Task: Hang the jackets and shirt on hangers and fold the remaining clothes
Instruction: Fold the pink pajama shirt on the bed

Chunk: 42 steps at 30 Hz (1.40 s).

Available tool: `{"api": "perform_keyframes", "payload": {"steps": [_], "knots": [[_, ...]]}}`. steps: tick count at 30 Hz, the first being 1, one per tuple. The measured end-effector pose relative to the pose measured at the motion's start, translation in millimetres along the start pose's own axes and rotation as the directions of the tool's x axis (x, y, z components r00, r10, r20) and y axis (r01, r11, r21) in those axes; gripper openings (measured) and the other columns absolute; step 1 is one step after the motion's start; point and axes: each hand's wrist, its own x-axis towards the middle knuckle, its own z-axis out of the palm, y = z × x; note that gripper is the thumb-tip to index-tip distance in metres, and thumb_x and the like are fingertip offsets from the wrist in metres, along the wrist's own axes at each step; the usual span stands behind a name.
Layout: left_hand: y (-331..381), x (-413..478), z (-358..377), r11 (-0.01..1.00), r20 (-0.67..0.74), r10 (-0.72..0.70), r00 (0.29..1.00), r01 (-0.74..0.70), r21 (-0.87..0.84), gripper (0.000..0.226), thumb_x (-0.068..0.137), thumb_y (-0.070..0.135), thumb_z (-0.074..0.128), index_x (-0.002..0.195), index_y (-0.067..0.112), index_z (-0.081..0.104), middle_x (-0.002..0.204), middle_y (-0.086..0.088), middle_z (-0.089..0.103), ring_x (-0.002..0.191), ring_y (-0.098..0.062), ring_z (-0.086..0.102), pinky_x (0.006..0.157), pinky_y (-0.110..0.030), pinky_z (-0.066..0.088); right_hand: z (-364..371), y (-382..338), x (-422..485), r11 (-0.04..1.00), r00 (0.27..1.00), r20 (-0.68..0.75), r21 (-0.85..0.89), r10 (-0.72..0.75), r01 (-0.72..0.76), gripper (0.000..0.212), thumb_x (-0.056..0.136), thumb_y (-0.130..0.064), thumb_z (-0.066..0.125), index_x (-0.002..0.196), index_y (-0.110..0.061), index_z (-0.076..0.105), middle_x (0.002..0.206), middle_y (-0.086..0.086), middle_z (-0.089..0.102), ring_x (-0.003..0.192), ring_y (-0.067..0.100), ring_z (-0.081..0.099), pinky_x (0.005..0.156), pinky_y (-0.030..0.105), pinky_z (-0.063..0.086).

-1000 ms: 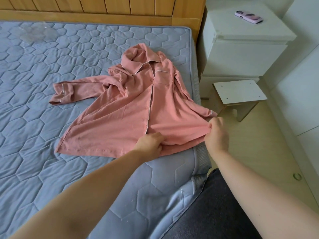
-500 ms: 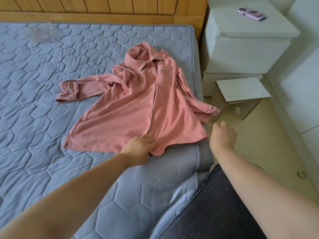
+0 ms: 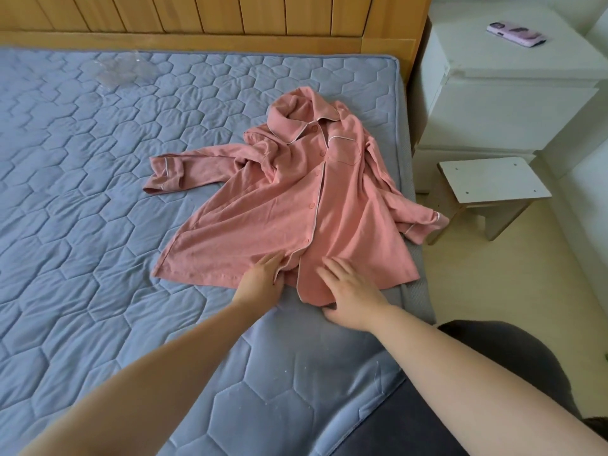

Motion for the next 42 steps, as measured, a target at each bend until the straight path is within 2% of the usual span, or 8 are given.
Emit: {"api": "perform_keyframes", "payload": {"steps": [6, 10, 14, 20, 23, 28, 36, 42], "knots": [[0, 18, -53, 0.958, -0.196, -0.201, 0.96, 0.15, -0.244, 0.043, 0.09, 0.015, 0.058, 0.05, 0.02, 0.042, 0.048, 0.007, 0.038, 0.05, -0.011, 0.034, 0.05, -0.03, 0.026, 3, -17, 32, 1.0, 0.985, -0.172, 0.018, -0.015, 0.018, 0.019, 0.084, -0.012, 0.054, 0.097, -0.01, 0.068, 0.097, 0.007, 0.066, 0.098, 0.03, 0.058, 0.095, 0.036, 0.036], [13, 21, -68, 0.981, -0.396, -0.02, 0.918, -0.059, -0.185, 0.039, 0.082, 0.026, 0.06, 0.052, 0.021, 0.035, 0.047, 0.007, 0.034, 0.048, -0.008, 0.03, 0.047, -0.025, 0.024, -9, -24, 38, 0.98, 0.912, -0.384, 0.181, 0.142, -0.076, 0.025, 0.092, -0.021, 0.045, 0.101, -0.012, 0.067, 0.079, 0.008, 0.067, 0.072, 0.032, 0.062, 0.061, 0.037, 0.046], [23, 21, -60, 0.933, -0.504, 0.334, 0.797, -0.354, 0.058, 0.03, 0.081, 0.021, 0.052, 0.054, 0.011, 0.049, 0.056, 0.008, 0.042, 0.05, -0.012, 0.037, 0.045, -0.025, 0.032, -10, -47, 40, 0.994, 0.999, -0.042, 0.11, -0.021, 0.025, 0.03, 0.096, -0.021, 0.038, 0.122, -0.013, 0.051, 0.114, 0.006, 0.058, 0.097, 0.032, 0.058, 0.068, 0.034, 0.04], [4, 8, -22, 0.847, 0.419, 0.22, 0.881, -0.386, 0.367, 0.034, 0.088, 0.048, 0.048, 0.085, 0.02, 0.066, 0.094, 0.004, 0.06, 0.092, -0.018, 0.055, 0.074, -0.036, 0.049, -2, -21, 13, 0.983, 0.957, -0.276, 0.177, 0.087, -0.038, 0.037, 0.089, -0.026, 0.033, 0.077, -0.006, 0.061, 0.078, 0.01, 0.06, 0.073, 0.032, 0.059, 0.058, 0.034, 0.04], [11, 6, -15, 0.888, 0.414, 0.073, 0.907, -0.248, 0.387, 0.043, 0.093, 0.053, 0.04, 0.085, 0.021, 0.068, 0.095, 0.005, 0.063, 0.094, -0.018, 0.055, 0.079, -0.034, 0.048, -9, 14, 11, 0.958, 0.855, -0.434, 0.162, 0.285, -0.237, 0.02, 0.081, -0.012, 0.046, 0.08, -0.002, 0.064, 0.086, 0.011, 0.061, 0.083, 0.033, 0.058, 0.072, 0.04, 0.049], [51, 23, 3, 0.915, 0.154, 0.074, 0.985, -0.128, 0.382, 0.028, 0.094, 0.022, 0.04, 0.098, 0.01, 0.065, 0.105, -0.006, 0.058, 0.103, -0.026, 0.052, 0.076, -0.036, 0.047, -15, 54, 8, 0.603, 0.593, -0.167, 0.412, 0.787, -0.683, 0.054, 0.084, -0.01, 0.059, 0.134, -0.004, 0.041, 0.129, 0.019, 0.049, 0.12, 0.038, 0.046, 0.098, 0.044, 0.039], [92, 72, 59, 0.988, 0.153, -0.122, 0.981, 0.105, 0.116, 0.056, 0.094, 0.024, 0.04, 0.147, 0.015, 0.024, 0.158, -0.008, 0.011, 0.146, -0.027, 0.007, 0.116, -0.041, 0.02, -26, 97, 4, 0.523, 0.673, 0.062, 0.58, 0.737, -0.625, 0.039, 0.083, -0.016, 0.056, 0.051, -0.016, 0.034, 0.052, 0.003, 0.037, 0.056, 0.023, 0.039, 0.052, 0.03, 0.025], [107, 103, 87, 0.973, 0.046, -0.063, 0.997, 0.051, 0.223, 0.063, 0.097, 0.036, 0.03, 0.153, 0.016, 0.009, 0.161, -0.008, -0.006, 0.147, -0.025, -0.014, 0.118, -0.051, -0.004, -46, 139, 36, -0.055, 0.28, 0.181, 0.913, 0.943, -0.404, 0.094, 0.068, -0.031, 0.08, 0.144, -0.016, 0.027, 0.113, 0.003, 0.059, 0.073, 0.019, 0.066, 0.048, 0.029, 0.052]]}}
